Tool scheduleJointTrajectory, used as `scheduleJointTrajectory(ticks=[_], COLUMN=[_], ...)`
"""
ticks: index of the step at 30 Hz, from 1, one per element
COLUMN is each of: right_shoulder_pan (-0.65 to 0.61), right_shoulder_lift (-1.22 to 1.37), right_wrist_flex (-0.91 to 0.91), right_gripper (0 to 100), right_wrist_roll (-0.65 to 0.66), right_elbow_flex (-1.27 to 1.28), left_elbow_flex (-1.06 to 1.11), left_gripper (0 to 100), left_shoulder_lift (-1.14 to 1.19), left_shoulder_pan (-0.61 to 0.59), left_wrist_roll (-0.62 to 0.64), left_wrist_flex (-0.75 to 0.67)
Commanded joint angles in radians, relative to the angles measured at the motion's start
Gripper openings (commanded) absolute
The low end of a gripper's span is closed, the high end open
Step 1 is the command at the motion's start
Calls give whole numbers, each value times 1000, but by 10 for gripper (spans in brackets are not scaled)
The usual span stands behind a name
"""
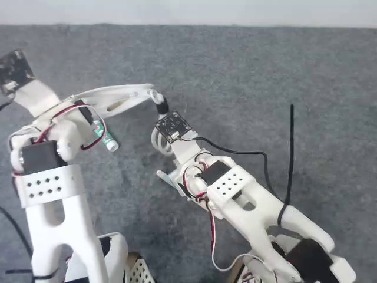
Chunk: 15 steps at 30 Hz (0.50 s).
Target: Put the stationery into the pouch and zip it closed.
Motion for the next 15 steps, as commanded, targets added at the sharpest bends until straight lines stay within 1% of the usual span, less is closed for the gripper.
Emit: scheduleJointTrajectory(ticks=[1,4,7,9,11,15], right_shoulder_pan=[7,7,8,8,10,39], right_shoulder_lift=[24,74,131,165,202,285], right_wrist_flex=[-71,-134,-182,-205,-193,-113], right_gripper=[198,198,198,198,198,198], right_wrist_roll=[-5,2,71,83,83,81], right_elbow_flex=[-58,-60,-60,-66,-97,-189], left_elbow_flex=[-18,-18,-18,-18,-18,-18], left_gripper=[9,9,9,9,9,9], left_shoulder_lift=[-9,-9,-9,-9,-9,-9], left_shoulder_pan=[-6,-6,-6,-6,-6,-6], left_wrist_roll=[14,14,14,14,14,14], left_wrist_flex=[-37,-37,-34,-32,-32,-31])
